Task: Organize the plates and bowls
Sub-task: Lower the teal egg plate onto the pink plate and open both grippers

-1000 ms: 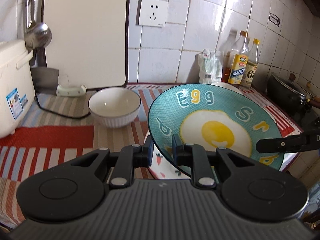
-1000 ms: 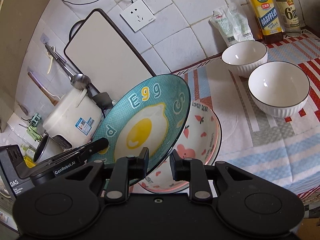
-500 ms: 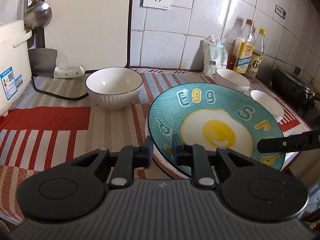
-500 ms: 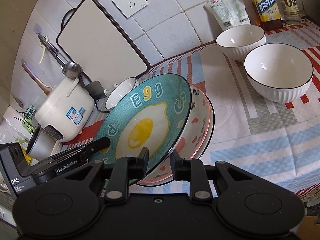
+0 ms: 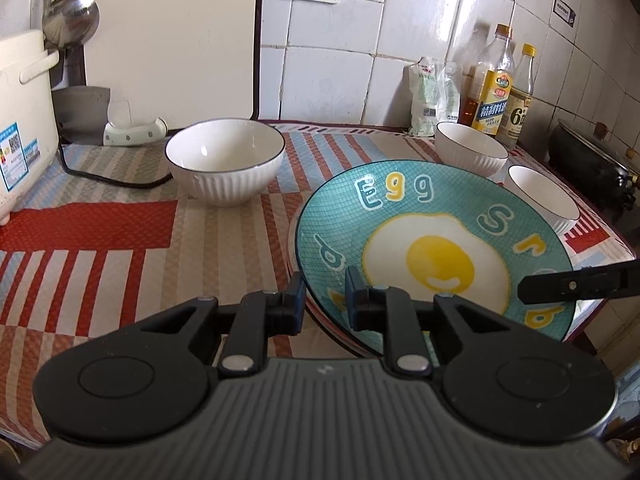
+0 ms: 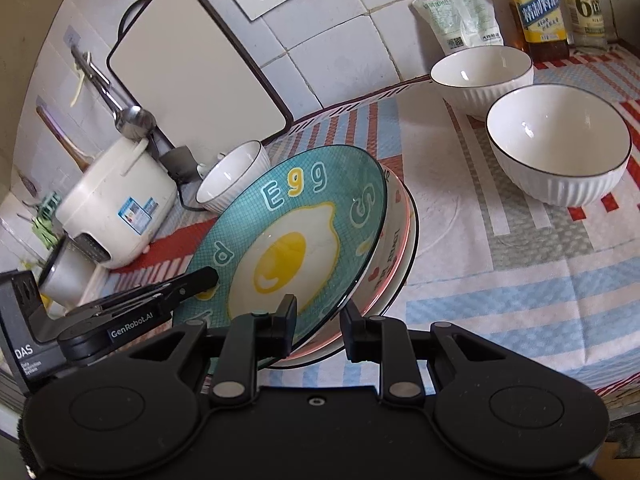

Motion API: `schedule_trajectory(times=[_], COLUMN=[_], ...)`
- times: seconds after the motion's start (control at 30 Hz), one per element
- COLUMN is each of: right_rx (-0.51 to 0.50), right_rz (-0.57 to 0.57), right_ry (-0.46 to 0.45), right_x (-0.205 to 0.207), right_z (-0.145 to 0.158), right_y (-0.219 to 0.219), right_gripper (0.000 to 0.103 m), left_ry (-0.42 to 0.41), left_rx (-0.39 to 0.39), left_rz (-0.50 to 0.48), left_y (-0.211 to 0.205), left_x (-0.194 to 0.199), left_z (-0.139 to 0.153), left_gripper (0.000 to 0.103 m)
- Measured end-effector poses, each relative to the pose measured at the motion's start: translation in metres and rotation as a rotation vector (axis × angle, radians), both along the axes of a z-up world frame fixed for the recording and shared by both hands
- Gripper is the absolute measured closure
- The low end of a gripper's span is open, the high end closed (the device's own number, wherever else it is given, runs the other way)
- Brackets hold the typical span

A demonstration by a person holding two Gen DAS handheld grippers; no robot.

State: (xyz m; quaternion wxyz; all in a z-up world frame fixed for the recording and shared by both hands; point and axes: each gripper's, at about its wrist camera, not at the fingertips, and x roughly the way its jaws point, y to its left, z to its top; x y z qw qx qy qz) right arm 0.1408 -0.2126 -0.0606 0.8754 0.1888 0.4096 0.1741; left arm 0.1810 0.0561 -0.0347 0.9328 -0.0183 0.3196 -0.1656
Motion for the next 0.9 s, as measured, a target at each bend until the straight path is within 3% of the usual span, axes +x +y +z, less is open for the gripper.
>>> schedule_trajectory(times=[0.17,0.33,0.5,0.6,0.77,0.9], right_rx=[-0.102,-0.374,-0.353,-0.324,-0.318,-0.314], right_rz=[0.028,0.022,0.044,0.044,-0.016,-0.076], right_ry=[-0.014,-0.119,-0.151,-0.258,-0.411,-0.465], right_x=[0.002,-0.005,-0.007,-0.024,-0.066,-0.095], right_z=[0.007,0.016,0.016,0.019,0.014,0.003], right_y=[0.010,0.027,0.016,0.012,0.002,-0.011], right_gripper=[0.070,0.065,0.066,0.065,0.050,0.047], left_ry=[-0.005,-0.053,-0.080,-0.152,-0.227,-0.271], left_rx=[0.004,0.085,0.106,0.182,0.241,0.208], left_rz=[0.006,0.023,0.034,0.066,0.096,0.129], left_y=[0.001,-0.010,-0.013,-0.018,-0.025,-0.018], left_x=[0.002,-0.001,-0.001,-0.006,-0.016,-0.035], left_z=[-0.005,-0.011,-0.012,-0.015,-0.017,-0.010], left_gripper=[0.084,0.083,0.081,0.074,0.073,0.073])
